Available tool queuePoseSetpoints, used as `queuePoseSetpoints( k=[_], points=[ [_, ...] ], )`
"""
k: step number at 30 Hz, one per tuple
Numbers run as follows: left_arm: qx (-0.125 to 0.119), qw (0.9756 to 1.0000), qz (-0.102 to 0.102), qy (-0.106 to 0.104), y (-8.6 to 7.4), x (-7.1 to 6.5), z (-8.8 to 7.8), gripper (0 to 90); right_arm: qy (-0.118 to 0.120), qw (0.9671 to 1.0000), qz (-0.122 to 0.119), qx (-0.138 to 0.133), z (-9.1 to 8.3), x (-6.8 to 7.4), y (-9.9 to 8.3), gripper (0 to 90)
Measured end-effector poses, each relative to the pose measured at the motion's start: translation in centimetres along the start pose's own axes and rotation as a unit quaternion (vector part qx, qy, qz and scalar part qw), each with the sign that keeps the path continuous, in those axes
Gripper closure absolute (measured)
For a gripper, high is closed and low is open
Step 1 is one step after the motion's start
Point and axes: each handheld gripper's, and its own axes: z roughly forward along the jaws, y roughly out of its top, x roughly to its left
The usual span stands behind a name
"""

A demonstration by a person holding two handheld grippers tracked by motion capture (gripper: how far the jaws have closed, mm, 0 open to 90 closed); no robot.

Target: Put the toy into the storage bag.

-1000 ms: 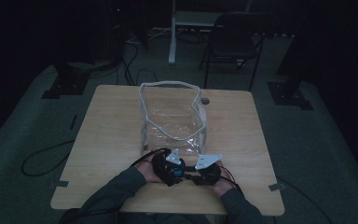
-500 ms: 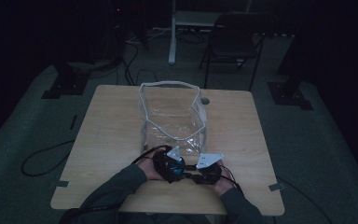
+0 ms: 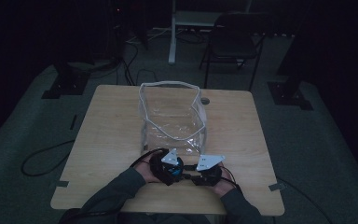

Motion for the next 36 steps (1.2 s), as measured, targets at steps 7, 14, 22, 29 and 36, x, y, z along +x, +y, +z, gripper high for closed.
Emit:
queuePoseSetpoints(
  k=[7,14,22,29,36],
  points=[
    [-0.032,0.9994,-0.01,0.005,-0.2,-0.1,-1.5,24.1,-0.009,0.9997,0.005,-0.024,-1.3,-0.1,0.2,59.1],
    [-0.06,0.998,-0.023,0.001,-0.3,0.0,-3.4,24.9,-0.029,0.9989,0.024,-0.028,-2.3,-0.9,-0.6,58.4],
    [-0.087,0.995,-0.042,-0.026,-0.9,0.2,-4.6,25.2,-0.036,0.9989,0.028,-0.014,-2.1,-1.2,-1.0,58.3],
    [-0.119,0.9909,-0.057,-0.024,-1.3,0.4,-6.2,25.3,-0.041,0.9988,0.027,-0.004,-1.9,-1.2,-1.3,58.4],
    [-0.152,0.9866,-0.06,-0.005,-1.2,0.9,-8.1,25.4,-0.05,0.9982,0.033,0.006,-2.0,-1.5,-1.6,57.9]
  ],
)
